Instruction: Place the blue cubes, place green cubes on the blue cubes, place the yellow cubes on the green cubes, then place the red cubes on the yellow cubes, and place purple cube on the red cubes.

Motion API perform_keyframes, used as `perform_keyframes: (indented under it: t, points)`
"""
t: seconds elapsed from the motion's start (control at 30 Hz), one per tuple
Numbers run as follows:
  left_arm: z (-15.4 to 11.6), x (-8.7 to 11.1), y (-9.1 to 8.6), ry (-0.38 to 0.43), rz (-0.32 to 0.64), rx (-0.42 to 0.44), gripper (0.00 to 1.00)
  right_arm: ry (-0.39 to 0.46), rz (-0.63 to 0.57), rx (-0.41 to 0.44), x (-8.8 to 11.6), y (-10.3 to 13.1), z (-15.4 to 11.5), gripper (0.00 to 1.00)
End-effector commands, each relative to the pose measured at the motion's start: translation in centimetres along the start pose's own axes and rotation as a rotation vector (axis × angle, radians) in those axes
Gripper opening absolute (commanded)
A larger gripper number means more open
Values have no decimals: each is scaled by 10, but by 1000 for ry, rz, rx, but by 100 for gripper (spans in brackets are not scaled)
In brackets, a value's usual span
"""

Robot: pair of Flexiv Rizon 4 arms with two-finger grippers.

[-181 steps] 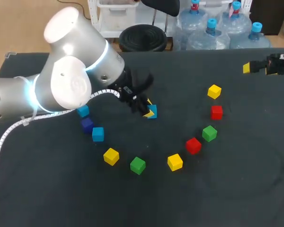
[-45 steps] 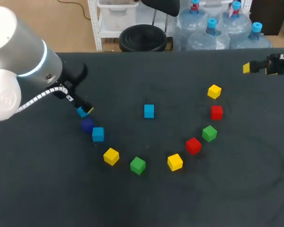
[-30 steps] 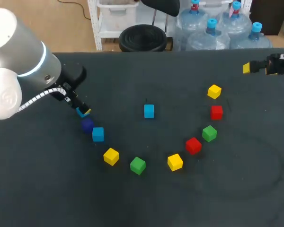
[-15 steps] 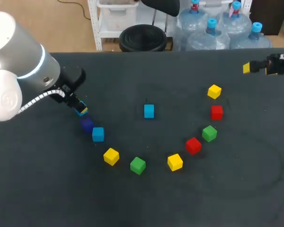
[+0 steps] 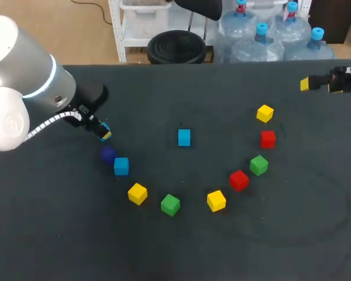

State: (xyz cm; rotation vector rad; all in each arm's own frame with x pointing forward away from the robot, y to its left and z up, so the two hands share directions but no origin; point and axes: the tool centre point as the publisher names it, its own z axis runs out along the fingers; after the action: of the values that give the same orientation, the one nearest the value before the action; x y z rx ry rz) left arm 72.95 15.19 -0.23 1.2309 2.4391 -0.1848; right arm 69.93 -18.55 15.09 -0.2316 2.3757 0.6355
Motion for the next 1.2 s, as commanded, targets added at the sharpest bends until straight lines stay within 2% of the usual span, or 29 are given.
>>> perform_keyframes:
  t: [0.03,0.37,0.53,0.97,1.2]
  points:
    - [-6,-14,-2,-4,29,-1,0,0,0,2,0,0,0,100]
    - [-18,-72,-24,-17,180,17,0,0,0,2,0,0,0,100]
    - [-16,-96,-27,-22,225,31,0,0,0,2,0,0,0,100]
    - [1,-170,-57,-15,426,95,0,0,0,2,0,0,0,100]
    - [10,-194,-74,-10,506,133,0,0,0,2,0,0,0,100]
